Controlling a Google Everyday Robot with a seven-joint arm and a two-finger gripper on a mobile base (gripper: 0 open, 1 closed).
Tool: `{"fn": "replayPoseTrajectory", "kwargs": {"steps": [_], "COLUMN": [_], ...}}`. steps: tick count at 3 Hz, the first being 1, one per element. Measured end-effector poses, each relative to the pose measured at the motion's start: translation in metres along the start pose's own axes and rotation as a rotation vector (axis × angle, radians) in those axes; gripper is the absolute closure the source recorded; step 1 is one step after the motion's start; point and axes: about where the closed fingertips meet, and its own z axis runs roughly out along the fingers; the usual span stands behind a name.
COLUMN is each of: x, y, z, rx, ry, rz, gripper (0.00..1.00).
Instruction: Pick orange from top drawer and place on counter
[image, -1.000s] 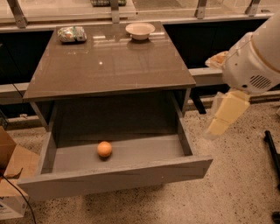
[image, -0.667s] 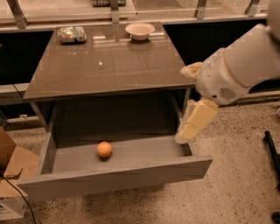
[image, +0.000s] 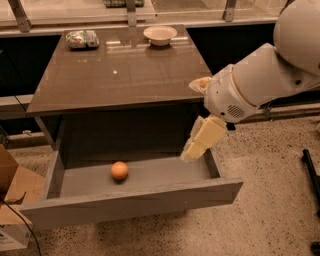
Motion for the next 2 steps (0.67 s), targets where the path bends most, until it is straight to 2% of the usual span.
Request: {"fn": "replayPoseTrajectory", "kwargs": {"steps": [1, 2], "x": [-0.005, -0.014], "y": [0.000, 0.000], "z": [0.016, 0.050], "rx": [-0.005, -0.029], "ry": [-0.015, -0.057], "rz": [-0.002, -0.007], "gripper": [0.00, 0.00]}}
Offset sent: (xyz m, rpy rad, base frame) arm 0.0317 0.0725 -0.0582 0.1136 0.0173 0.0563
